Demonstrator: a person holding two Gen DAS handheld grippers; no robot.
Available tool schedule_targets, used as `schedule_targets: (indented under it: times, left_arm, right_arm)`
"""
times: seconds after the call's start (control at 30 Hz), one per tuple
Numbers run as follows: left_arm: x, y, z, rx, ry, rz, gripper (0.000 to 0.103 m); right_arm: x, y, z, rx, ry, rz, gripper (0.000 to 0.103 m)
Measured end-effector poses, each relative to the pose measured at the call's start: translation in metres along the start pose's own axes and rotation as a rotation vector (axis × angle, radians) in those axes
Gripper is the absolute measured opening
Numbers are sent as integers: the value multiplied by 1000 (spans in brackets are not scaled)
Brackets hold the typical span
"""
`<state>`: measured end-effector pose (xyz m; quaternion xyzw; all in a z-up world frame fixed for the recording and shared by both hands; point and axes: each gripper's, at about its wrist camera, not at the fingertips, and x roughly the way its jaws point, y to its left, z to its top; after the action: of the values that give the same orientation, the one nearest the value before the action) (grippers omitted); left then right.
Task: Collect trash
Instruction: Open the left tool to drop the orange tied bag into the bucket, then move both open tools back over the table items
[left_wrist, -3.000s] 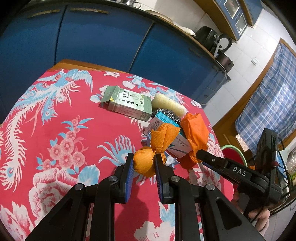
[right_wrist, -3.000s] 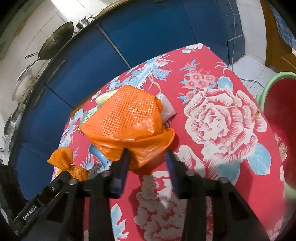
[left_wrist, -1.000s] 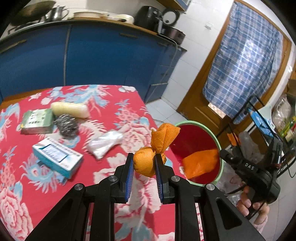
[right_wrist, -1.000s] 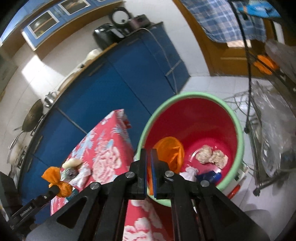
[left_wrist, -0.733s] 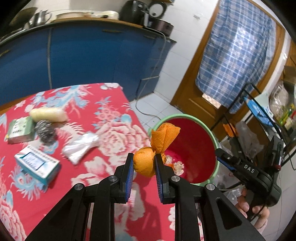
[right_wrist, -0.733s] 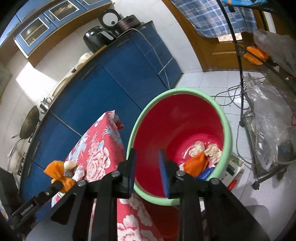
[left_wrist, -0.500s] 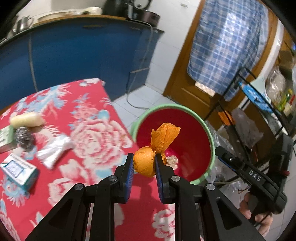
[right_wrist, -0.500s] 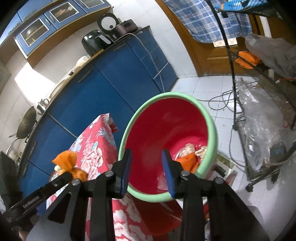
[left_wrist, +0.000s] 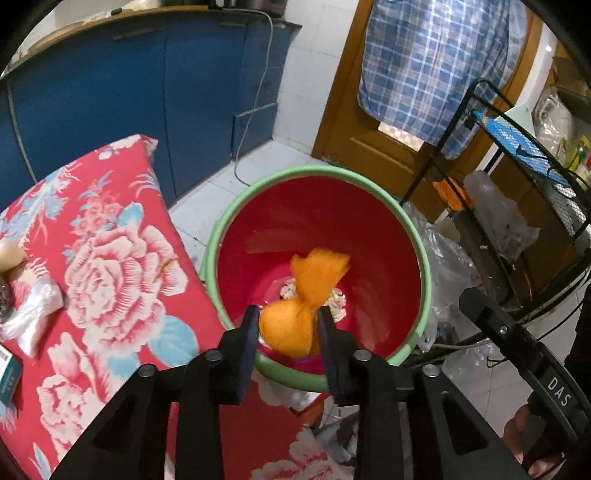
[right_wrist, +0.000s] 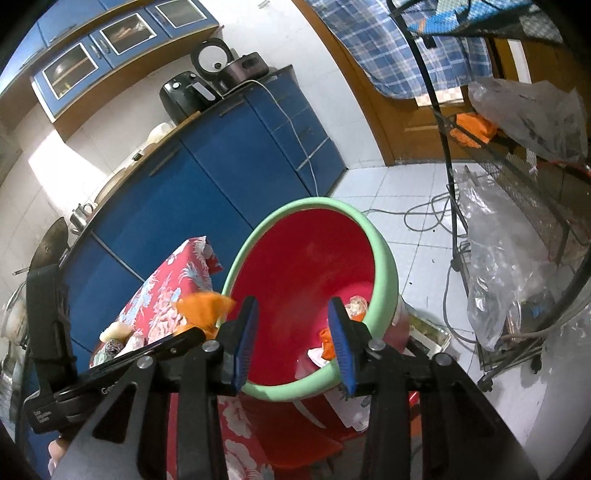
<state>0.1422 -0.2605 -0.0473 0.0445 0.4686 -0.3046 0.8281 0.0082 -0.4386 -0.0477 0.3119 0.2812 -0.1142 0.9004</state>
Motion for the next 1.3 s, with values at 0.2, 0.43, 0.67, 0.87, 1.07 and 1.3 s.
schedule_targets:
  times: [0.2,0.43,0.67,0.87,1.07,1.3]
  left_arm:
    - [-4,2,1,-14,-9,17,50]
    - [-22,21,-4,-74,-36,29,51]
    - [-44,46,-17,-125,-64,51,51]
    - [-67,73,-28,-188,-97,82,52]
    - [-86,100,-40,-251,-127,128,53]
    - [-108,142,-55,-356,-163,205,53]
  right_arm:
    - [1,-4,-1,7,4,-1,42]
    - [1,6,-5,-10,15,16,44]
    - [2,23,-11,-31,33,42,46]
    - [0,42,-17,-72,37,65,51]
    - [2,57,-25,-110,53,81,54]
    - [6,69,-32,-132,80,91,54]
